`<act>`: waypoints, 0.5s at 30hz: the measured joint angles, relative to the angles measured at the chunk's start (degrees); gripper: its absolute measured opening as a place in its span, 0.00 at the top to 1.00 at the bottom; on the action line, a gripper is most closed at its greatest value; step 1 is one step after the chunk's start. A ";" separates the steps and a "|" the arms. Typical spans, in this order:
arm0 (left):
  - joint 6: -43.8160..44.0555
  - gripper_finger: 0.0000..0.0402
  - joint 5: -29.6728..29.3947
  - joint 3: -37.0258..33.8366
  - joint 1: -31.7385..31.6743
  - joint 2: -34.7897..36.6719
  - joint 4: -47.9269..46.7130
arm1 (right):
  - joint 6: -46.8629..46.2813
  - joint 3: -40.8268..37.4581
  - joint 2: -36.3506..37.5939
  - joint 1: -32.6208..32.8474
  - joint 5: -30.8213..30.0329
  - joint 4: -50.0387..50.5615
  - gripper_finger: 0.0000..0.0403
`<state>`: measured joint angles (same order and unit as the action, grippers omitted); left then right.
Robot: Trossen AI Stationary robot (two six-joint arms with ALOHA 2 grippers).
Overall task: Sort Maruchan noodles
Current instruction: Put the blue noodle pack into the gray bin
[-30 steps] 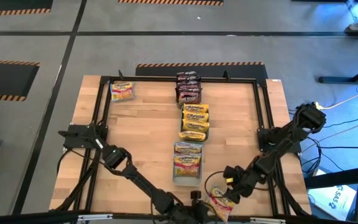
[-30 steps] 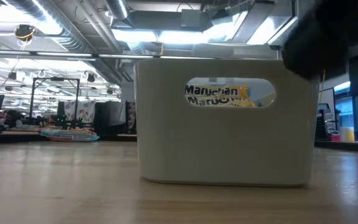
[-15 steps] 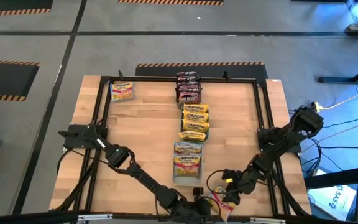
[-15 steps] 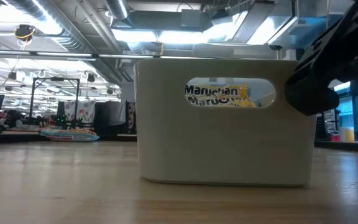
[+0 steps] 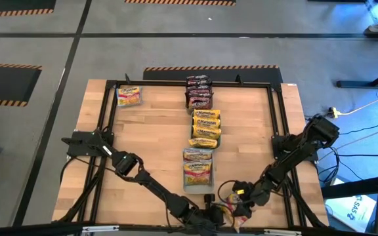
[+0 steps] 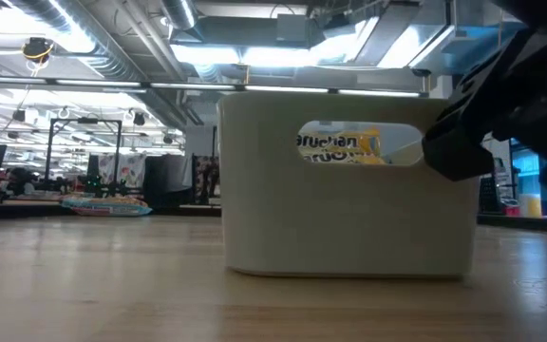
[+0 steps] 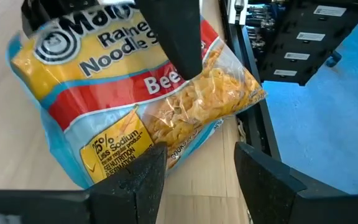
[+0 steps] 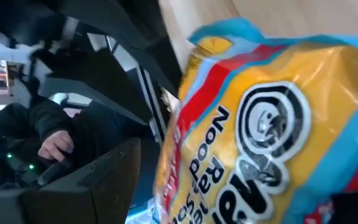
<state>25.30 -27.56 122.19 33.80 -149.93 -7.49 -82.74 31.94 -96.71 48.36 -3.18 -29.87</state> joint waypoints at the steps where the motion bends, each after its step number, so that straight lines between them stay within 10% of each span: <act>1: 0.00 0.54 -0.02 0.00 -0.02 0.00 -0.03 | 0.43 0.22 0.01 0.00 -0.68 0.00 0.27; 7: 0.01 0.54 0.00 0.00 -0.13 0.00 -0.56 | 0.72 1.84 0.02 0.00 -1.75 1.45 0.35; 15: -0.40 0.54 -1.89 0.00 0.88 0.00 -0.55 | 4.00 4.64 0.11 0.02 -1.71 7.65 0.74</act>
<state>24.90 -29.45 122.19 34.68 -149.93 -8.04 -78.73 36.58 -96.60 48.38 -4.89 -22.22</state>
